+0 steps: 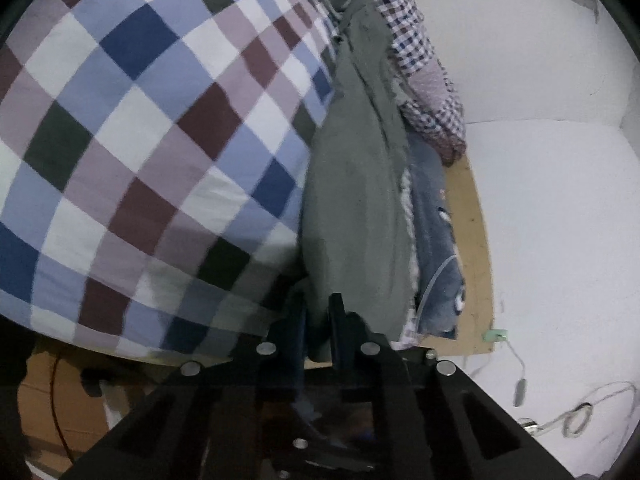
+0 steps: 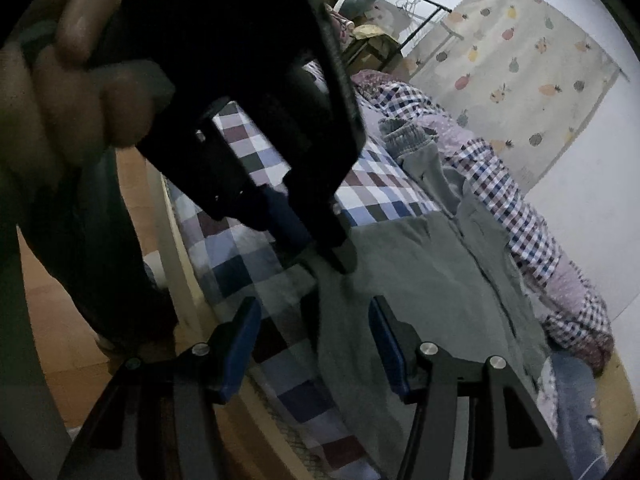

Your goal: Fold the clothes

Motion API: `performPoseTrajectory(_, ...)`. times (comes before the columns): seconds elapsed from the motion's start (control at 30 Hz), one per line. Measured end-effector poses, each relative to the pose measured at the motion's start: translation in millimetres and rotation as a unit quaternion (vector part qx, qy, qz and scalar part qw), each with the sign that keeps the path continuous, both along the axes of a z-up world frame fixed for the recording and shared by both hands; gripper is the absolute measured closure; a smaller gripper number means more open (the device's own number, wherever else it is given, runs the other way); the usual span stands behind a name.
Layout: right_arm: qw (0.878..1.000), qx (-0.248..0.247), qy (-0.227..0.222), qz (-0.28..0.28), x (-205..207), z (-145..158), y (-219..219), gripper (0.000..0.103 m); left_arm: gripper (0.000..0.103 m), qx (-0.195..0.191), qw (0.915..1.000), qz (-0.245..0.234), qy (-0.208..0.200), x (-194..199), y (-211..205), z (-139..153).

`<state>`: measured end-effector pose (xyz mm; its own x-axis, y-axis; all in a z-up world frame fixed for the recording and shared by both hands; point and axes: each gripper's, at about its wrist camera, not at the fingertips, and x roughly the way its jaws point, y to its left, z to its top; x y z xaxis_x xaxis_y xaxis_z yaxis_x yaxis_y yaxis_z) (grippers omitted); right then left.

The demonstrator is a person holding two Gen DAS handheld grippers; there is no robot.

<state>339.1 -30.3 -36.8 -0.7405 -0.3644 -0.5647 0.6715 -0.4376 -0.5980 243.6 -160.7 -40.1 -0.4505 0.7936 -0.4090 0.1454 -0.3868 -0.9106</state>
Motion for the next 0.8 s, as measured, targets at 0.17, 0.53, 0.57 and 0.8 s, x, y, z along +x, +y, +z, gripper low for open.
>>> performPoseTrajectory(0.17, 0.999, 0.015, 0.04, -0.003, 0.6, 1.1, -5.9, 0.046, 0.096, 0.047, 0.9987, 0.006, 0.016, 3.8, -12.1, 6.4)
performPoseTrajectory(0.53, 0.998, 0.001, 0.049, -0.025, -13.2, 13.0, -5.6, 0.102, 0.047, 0.033, 0.9987, 0.038, 0.006, 10.4, -30.0, 1.4)
performPoseTrajectory(0.57, 0.998, 0.0, 0.049, -0.024, -14.0, 13.5, -6.5, 0.102, 0.044, 0.033, 0.9988, 0.035, 0.007, 10.2, -27.9, 1.5)
performPoseTrajectory(0.8, 0.999, 0.0, 0.053, -0.013, -8.1, 14.6, -3.1, 0.102, 0.043, 0.031, 0.9992, 0.021, 0.015, 5.4, -7.4, 2.7)
